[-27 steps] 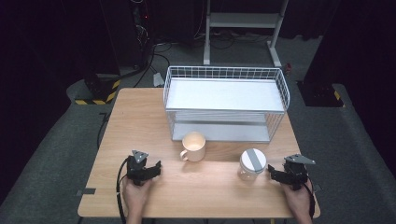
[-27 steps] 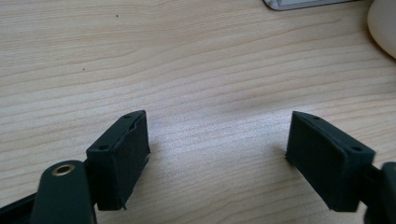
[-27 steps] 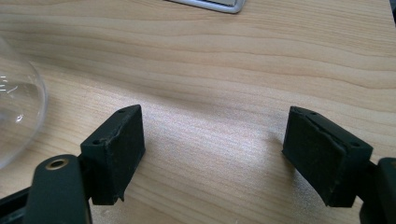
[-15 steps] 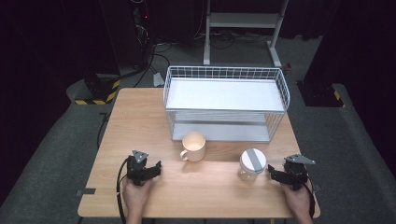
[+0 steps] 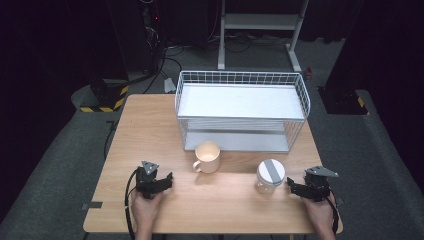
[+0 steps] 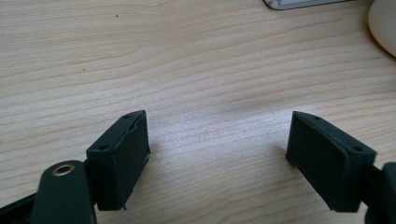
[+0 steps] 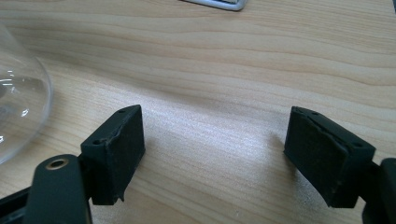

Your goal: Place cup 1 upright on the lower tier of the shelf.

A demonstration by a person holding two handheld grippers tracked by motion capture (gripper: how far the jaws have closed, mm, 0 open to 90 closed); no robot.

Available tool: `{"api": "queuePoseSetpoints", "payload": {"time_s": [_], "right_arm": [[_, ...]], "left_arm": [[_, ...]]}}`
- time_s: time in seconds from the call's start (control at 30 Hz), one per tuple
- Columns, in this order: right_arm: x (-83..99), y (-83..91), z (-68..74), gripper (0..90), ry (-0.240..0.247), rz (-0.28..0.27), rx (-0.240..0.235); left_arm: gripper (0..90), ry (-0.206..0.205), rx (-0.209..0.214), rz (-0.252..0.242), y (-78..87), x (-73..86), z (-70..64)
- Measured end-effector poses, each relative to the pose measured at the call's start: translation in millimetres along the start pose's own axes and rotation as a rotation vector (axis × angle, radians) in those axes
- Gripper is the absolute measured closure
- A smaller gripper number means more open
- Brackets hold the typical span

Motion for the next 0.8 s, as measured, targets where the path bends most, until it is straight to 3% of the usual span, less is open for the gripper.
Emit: {"api": "queuePoseSetpoints", "payload": {"time_s": [0.47,0.8], "right_arm": [[7.7,16.5,1.4,17.8,-0.038,-0.063,-0.015],[9.9,29.5,6.4,18.0,-0.041,-0.097,-0.034]], "left_arm": [[21.1,0.002,-0.002,-0.001,0.2,0.1,0.0],[21.6,0.003,-0.002,-0.001,0.3,0.2,0.2]]}}
Point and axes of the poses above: each handheld gripper's, and its own axes: y roughly backward along the jaws, x roughly out of its underside, z roughly to its left, the point moved 5 cm from there along -y, roughly forward along the jaws, and after that the axes turned 5 degrees about y, right-handed, at the moved point
